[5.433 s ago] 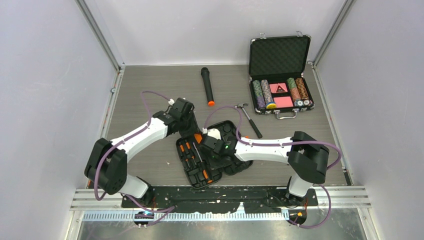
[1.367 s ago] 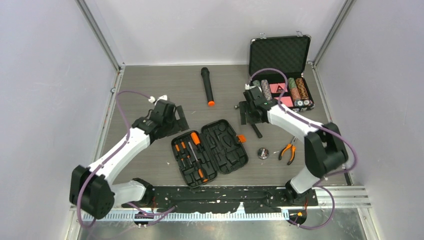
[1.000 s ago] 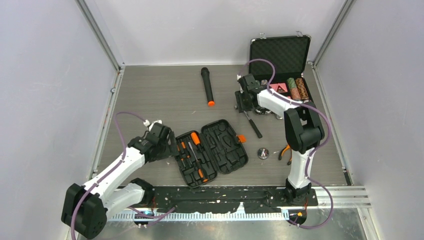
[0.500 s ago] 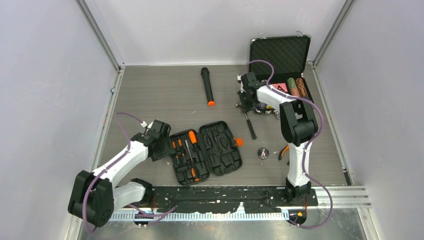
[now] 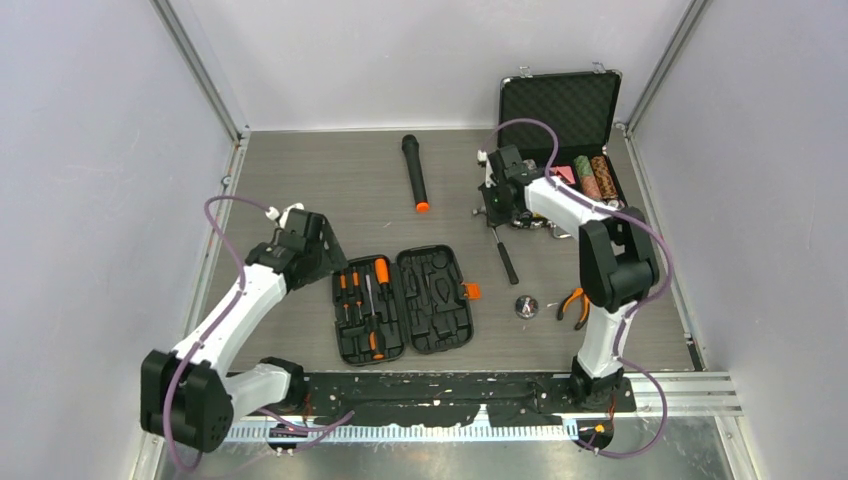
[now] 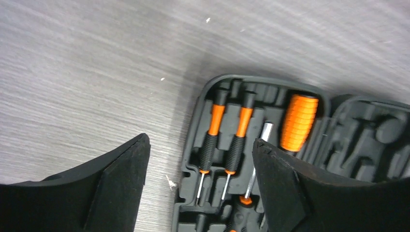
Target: Pack the tool kit
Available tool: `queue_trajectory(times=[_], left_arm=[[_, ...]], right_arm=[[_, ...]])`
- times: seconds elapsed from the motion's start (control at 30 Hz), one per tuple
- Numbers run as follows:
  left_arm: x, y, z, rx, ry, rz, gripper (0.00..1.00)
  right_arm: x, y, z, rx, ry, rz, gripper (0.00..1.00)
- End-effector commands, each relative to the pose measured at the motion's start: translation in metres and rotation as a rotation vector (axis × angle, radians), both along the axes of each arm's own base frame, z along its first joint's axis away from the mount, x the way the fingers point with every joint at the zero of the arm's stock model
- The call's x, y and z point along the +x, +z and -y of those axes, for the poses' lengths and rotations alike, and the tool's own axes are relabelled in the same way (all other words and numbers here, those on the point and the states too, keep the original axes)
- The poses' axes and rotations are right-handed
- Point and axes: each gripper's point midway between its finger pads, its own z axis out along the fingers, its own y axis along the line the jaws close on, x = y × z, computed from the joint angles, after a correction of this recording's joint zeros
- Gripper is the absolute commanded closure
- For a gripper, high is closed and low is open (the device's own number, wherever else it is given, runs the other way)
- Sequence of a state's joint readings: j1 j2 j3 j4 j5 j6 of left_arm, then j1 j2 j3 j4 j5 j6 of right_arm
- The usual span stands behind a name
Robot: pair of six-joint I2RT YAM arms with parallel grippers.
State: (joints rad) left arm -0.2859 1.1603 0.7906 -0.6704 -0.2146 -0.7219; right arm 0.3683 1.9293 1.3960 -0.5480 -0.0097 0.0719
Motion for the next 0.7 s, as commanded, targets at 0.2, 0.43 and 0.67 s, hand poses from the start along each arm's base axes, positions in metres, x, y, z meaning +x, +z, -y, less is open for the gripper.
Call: queue_trajectory(times=[0.2, 0.43, 0.67], left_arm=[[0.007, 0.091, 0.041, -0.196, -0.243, 0.284, 0.06], [-0.010, 0.116, 0.093, -0.465, -0.455, 0.371, 0.02], [-0.028, 0.138, 0.136, -0.761, -0.616, 0.413, 0.02]], right_arm=[[-0.032, 0.131, -0.070, 0.074, 0.333, 0.355, 0.94], [-0.103, 0.168, -0.136, 0.110, 0.676, 0.484, 0.94], [-0.154, 0.187, -0.170, 0.146, 0.908, 0.538, 0.94]])
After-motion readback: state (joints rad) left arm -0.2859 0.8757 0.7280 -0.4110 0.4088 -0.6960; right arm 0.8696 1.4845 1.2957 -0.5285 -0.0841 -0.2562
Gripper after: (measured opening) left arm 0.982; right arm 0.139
